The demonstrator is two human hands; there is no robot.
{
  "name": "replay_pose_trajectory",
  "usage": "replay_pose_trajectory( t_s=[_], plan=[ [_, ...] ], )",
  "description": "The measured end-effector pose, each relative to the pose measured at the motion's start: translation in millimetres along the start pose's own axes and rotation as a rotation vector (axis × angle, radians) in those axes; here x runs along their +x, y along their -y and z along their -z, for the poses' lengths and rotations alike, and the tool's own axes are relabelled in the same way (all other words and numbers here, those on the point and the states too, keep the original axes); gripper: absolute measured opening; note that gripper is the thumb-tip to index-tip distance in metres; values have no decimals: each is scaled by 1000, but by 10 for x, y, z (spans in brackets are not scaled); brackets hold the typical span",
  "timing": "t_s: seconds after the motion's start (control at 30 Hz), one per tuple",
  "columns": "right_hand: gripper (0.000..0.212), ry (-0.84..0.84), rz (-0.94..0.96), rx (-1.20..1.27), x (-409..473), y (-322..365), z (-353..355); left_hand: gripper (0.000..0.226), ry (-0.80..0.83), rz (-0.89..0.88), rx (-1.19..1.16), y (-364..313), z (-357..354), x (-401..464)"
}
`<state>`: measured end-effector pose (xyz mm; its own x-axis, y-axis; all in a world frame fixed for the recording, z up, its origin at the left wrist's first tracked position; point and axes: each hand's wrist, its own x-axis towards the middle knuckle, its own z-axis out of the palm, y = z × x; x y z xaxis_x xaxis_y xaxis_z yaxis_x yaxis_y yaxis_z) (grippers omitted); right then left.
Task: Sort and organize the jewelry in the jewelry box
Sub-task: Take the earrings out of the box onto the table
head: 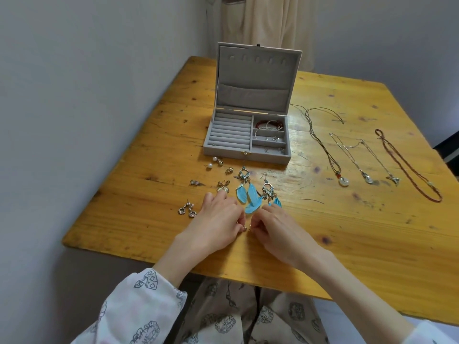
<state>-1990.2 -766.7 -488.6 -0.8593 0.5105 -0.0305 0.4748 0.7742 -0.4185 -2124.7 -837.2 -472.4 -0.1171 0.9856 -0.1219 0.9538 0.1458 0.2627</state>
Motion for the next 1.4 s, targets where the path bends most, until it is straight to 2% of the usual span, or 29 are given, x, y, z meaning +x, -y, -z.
replay_pose_trajectory(
  t_s=[0.3,0.57,0.83,0.97,1.2,1.4],
  plan=[
    [16,-13,-81,-51,-28,-97,71,22,-19,-6,-44,-23,-48,-13],
    [16,11,-64,-59,-92,-128,120,16,-36,-39,-38,-23,-42,6],
    [11,47,-68,12,-103,-117,132,15,22,-39,-75,24,7,24],
    [16,67,-104,88,-121,-129,186,16,6,-24,-104,75,37,28],
    [14,-94,-71,198,128,-197,449,19,-47,-18,-232,284,362,317],
    [18,-201,-54,178,839,-332,623,21,-220,85,-202,690,588,835]
  ],
)
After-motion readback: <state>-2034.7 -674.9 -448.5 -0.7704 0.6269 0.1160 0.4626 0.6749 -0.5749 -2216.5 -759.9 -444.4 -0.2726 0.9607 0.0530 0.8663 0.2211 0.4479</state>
